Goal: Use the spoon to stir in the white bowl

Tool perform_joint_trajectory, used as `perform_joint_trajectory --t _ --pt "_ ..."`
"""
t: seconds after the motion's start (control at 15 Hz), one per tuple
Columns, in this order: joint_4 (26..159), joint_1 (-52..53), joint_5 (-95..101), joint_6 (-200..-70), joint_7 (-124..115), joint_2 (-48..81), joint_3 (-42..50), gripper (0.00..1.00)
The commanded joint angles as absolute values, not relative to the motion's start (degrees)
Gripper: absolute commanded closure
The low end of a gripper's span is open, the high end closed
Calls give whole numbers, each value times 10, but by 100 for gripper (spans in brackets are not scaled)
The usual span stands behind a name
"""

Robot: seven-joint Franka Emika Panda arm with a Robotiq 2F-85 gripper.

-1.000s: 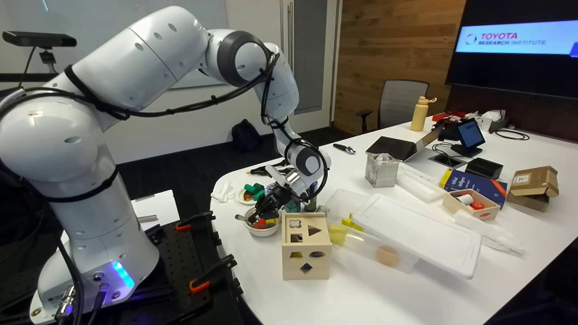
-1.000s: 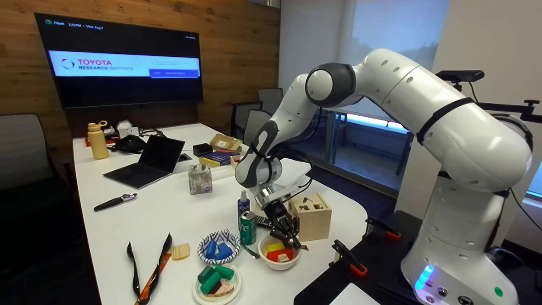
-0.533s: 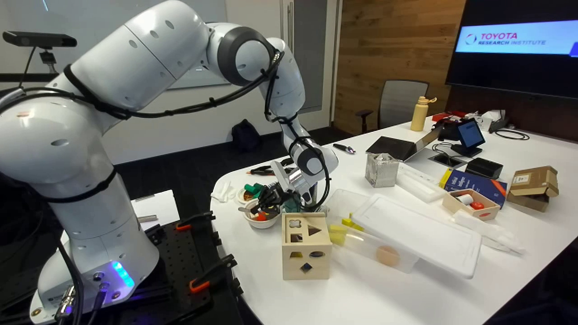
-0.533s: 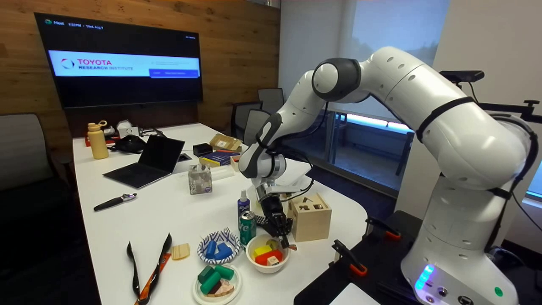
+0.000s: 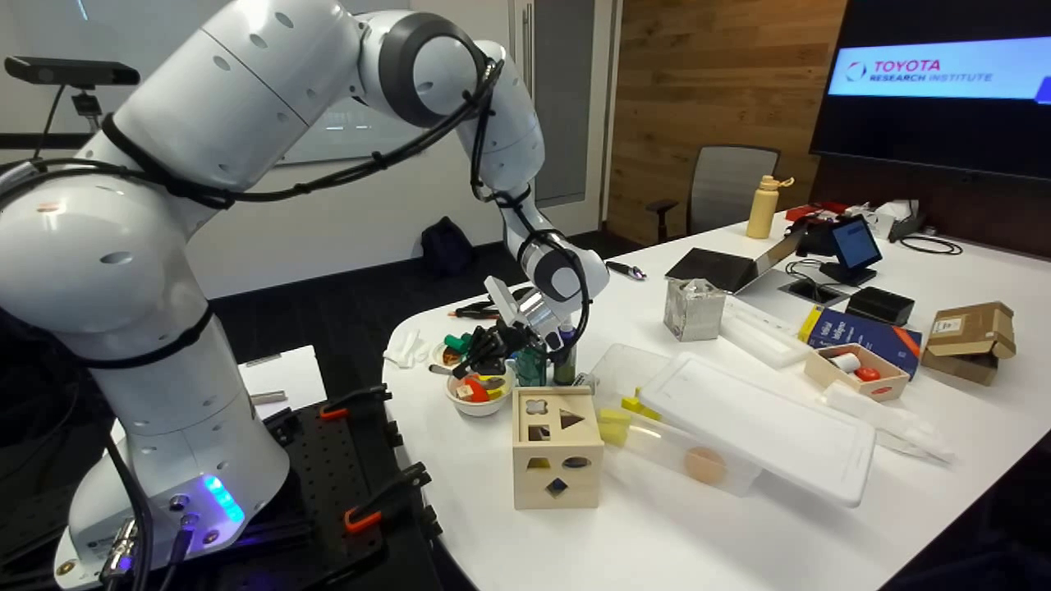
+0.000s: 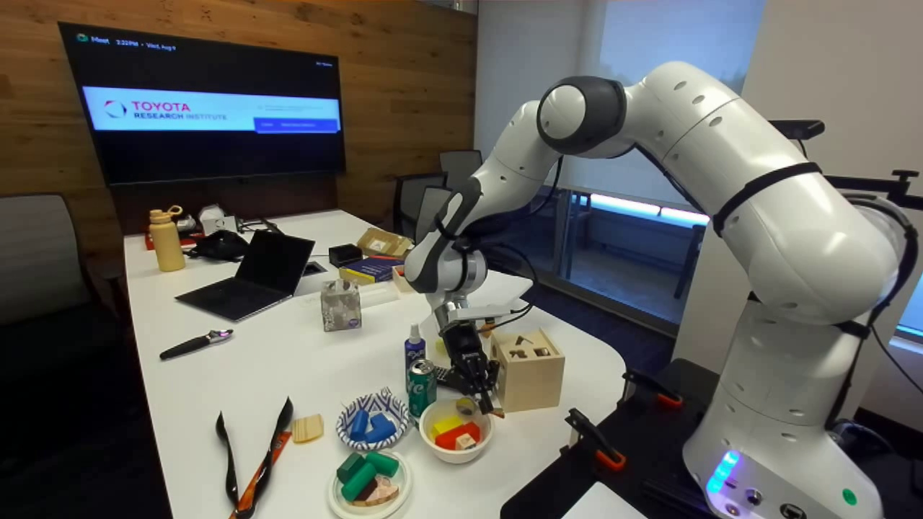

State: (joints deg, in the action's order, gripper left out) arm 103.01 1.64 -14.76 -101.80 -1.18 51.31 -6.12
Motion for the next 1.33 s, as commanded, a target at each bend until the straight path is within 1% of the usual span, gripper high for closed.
perform_joint_trajectory --t 0.0,0.27,0.73,1.07,1.27 --pt "1035 42 -140 -972 -66 502 -49 99" --pt "1016 72 -118 -936 -117 524 -35 99" --pt "983 98 -58 -960 -132 566 -15 99" --pt "965 57 -93 -970 -51 585 -46 99" --pt "985 18 -133 -981 22 568 -67 99"
